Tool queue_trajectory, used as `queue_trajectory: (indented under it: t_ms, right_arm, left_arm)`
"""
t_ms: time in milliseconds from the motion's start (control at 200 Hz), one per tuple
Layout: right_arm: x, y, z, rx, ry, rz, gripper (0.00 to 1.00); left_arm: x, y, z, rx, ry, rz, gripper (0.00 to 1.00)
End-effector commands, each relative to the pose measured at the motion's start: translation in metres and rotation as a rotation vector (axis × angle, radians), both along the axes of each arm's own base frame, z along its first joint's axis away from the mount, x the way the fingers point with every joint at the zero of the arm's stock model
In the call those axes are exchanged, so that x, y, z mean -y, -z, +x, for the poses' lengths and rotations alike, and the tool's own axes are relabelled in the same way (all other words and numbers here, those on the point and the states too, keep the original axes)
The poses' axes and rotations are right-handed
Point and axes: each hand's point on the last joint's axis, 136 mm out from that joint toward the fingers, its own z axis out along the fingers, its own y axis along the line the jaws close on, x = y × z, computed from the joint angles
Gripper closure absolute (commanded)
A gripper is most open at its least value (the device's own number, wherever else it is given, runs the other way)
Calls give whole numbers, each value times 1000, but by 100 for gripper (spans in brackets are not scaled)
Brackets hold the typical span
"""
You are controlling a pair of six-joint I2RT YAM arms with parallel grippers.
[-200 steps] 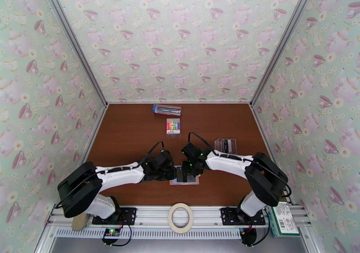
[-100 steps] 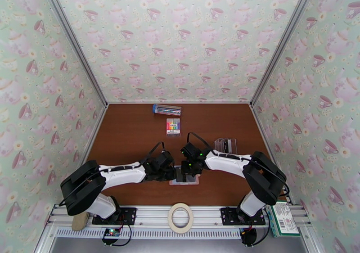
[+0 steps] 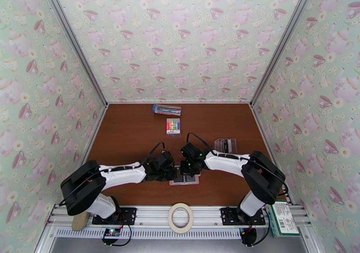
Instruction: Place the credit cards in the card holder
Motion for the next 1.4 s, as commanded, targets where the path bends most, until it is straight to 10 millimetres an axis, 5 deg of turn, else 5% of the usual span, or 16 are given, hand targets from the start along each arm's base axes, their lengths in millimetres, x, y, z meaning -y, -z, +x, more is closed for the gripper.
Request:
queue_trajectory:
  t_ms: [0, 721, 1147, 1392]
  right_arm:
    - [-5, -1, -3, -6, -3, 25, 85]
    - [12, -32, 8, 127, 16, -2, 80]
    - [7, -22, 4, 83, -3, 3, 89]
    - [3, -13, 2, 50, -12, -1, 90]
  left_arm:
    - [8, -6, 3, 12, 9, -25, 66]
    - [-22, -62, 18, 235, -91, -71, 51]
    - [-28, -63, 20, 277, -122, -88, 42]
    - [-15, -57, 18, 247, -78, -112, 41]
